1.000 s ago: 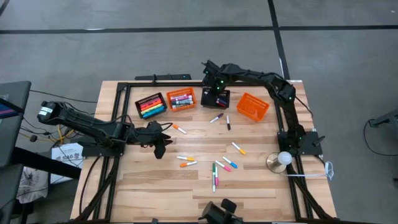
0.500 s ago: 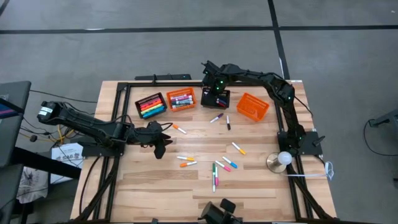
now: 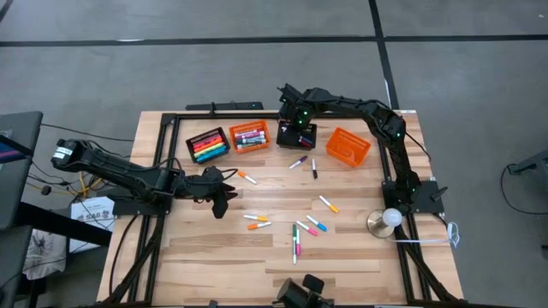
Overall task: Pick & Place Markers
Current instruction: Put the dark blue small marker pen into the right black bin, then put the green small marker pen into the right black bin
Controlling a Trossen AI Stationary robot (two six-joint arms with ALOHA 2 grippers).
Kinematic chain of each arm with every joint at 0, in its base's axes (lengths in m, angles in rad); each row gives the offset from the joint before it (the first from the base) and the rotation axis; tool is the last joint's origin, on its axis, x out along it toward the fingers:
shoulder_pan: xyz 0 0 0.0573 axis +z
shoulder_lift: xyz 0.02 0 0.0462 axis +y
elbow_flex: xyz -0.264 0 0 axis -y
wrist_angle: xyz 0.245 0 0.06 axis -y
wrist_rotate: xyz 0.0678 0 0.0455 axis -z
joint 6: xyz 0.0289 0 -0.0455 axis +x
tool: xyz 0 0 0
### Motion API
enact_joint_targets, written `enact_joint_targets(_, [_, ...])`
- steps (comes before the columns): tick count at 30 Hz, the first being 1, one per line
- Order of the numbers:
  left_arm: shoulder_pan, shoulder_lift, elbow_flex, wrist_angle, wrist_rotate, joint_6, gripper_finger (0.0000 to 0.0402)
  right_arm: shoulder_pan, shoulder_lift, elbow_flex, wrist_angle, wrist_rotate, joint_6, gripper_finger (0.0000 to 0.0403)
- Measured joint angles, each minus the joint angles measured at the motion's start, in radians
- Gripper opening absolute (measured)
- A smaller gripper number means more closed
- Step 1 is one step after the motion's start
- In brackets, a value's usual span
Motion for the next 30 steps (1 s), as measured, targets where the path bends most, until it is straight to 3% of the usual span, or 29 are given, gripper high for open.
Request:
enact_joint_targets(15, [0.000,0.000,0.000,0.000,0.000,0.000,0.0121,0.000,-0.021,0.000,-0.017,-0.006,-0.002,0.0195])
enact_joint_targets(25, [0.000,0.000,0.000,0.000,0.000,0.000,0.0121,0.046,-0.191,0.000,-0.085,-0.204,-0.048,0.0199])
enact_joint_targets(30, [0.000,0.000,0.000,0.000,0.000,0.000,0.0121,0.133,-0.303,0.000,-0.161,-0.209,-0.086,0.0191])
